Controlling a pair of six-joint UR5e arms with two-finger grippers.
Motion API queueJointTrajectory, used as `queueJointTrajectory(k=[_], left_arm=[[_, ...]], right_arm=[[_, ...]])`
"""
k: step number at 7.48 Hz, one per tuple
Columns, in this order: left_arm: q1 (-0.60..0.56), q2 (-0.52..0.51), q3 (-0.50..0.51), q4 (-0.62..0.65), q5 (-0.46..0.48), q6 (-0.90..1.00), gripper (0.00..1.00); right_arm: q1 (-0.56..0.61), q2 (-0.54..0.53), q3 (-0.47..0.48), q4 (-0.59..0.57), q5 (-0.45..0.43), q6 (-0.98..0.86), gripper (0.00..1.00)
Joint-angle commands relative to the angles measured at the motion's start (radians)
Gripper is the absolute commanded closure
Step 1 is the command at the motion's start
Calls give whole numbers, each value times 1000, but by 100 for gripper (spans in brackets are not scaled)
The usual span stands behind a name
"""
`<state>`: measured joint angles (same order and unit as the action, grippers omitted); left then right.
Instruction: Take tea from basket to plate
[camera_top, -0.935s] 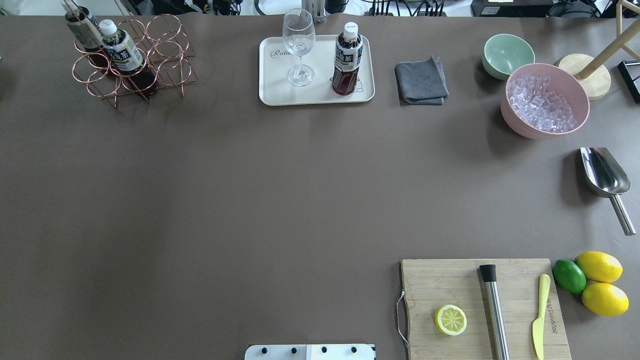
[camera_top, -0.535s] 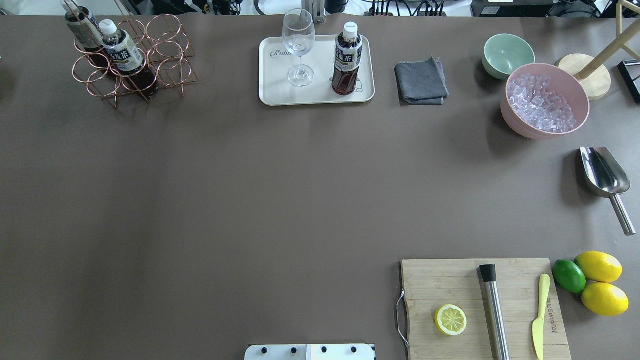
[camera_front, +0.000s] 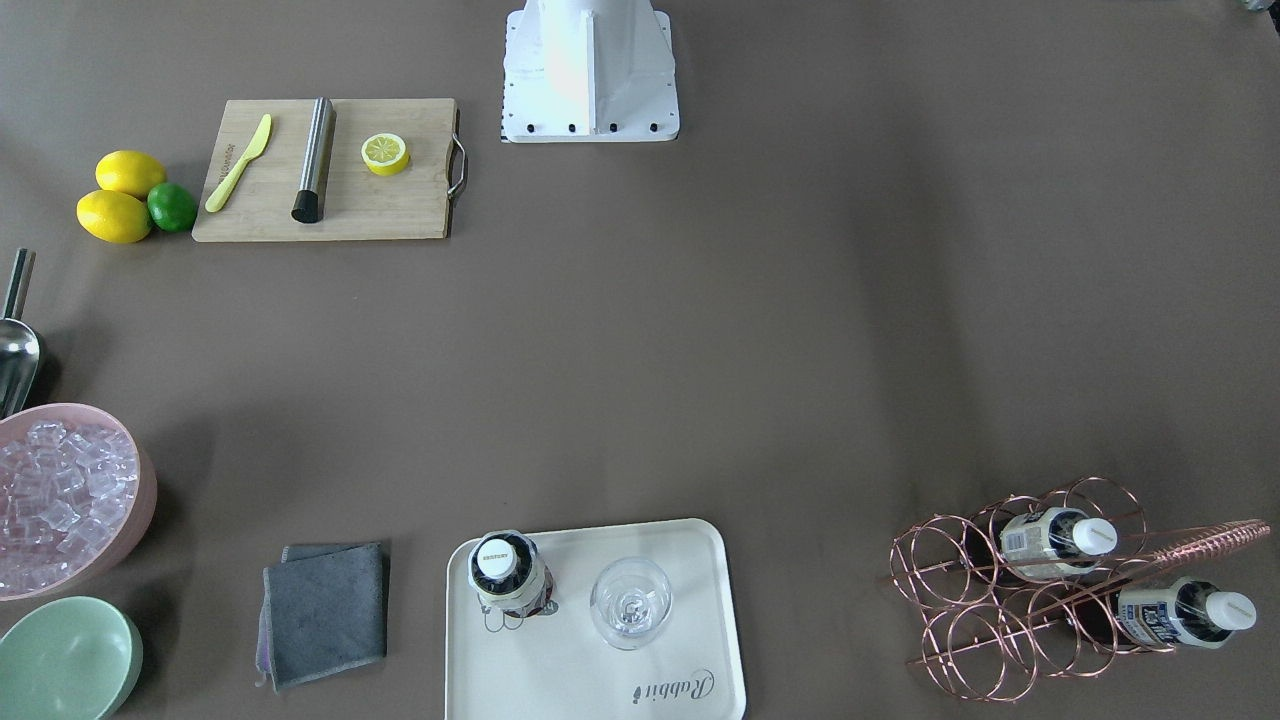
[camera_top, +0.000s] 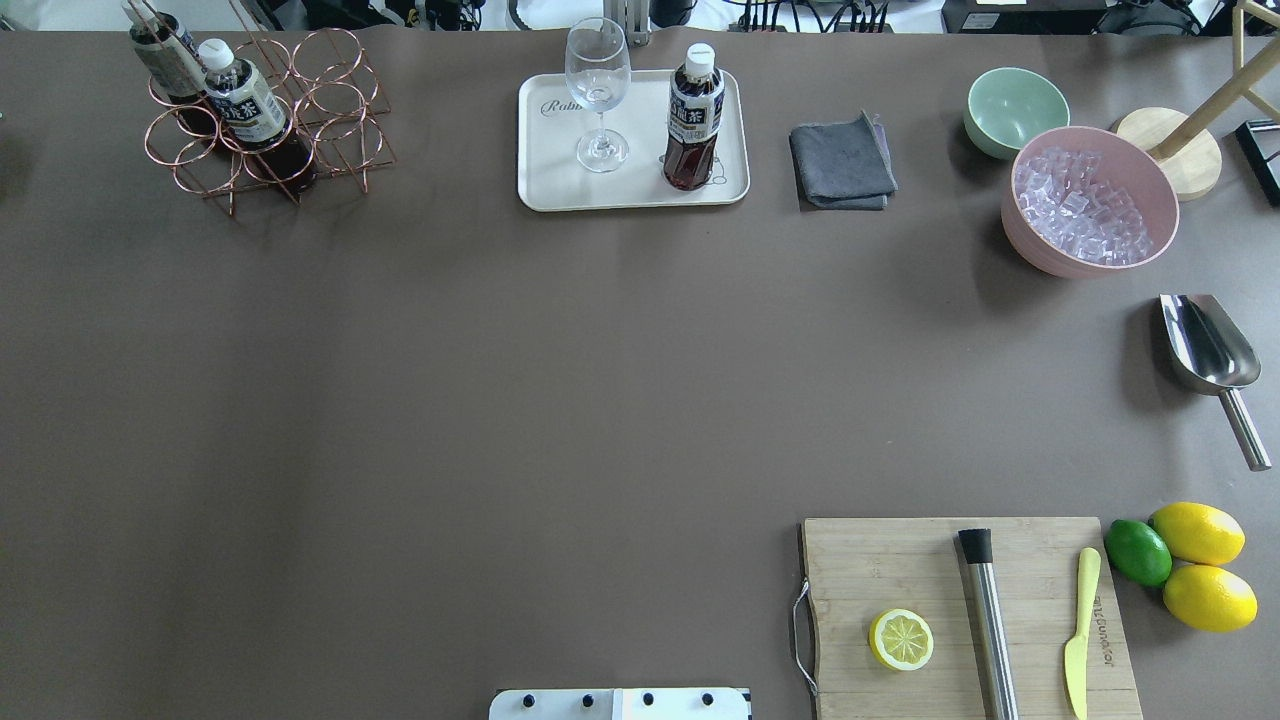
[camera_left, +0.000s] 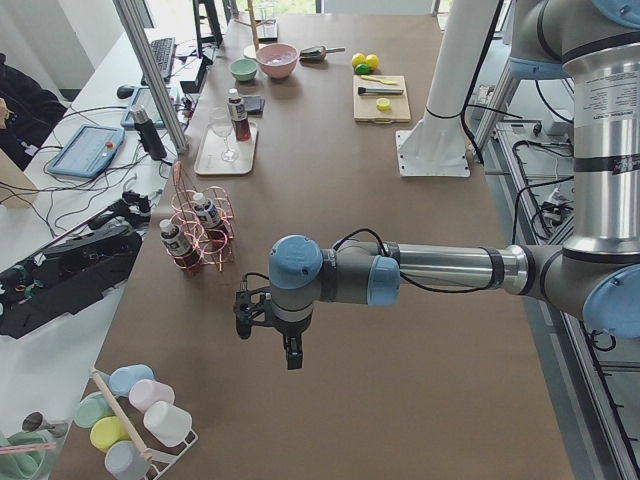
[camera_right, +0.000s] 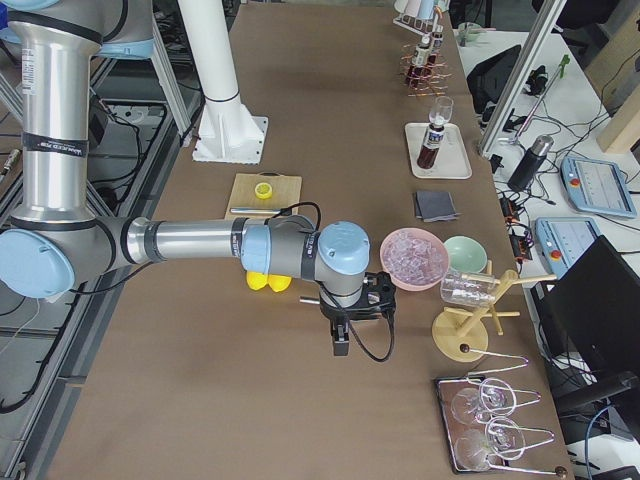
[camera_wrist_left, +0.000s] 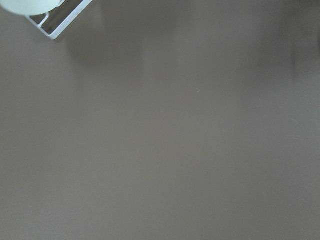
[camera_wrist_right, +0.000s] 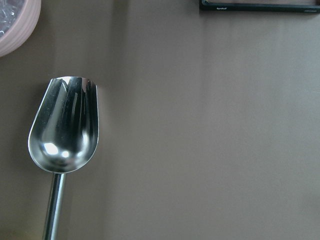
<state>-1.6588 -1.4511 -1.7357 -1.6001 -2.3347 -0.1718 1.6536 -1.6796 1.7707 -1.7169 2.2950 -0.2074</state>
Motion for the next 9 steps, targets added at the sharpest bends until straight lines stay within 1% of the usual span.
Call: queueJointTrajectory(k=[1,3,5,9], left_arm=[[2,11,-31,37,3,0,3],[17,11,-36,35,3,3,3],[22,11,-36,35,43,3,3],[24,11,-33,34,46,3,3]], right_arm=[[0,3,-2,2,-2,-1,0],[0,3,0,2,0,0,0],[0,3,0,0,0,0,0],[0,3,-2,0,0,5,0]])
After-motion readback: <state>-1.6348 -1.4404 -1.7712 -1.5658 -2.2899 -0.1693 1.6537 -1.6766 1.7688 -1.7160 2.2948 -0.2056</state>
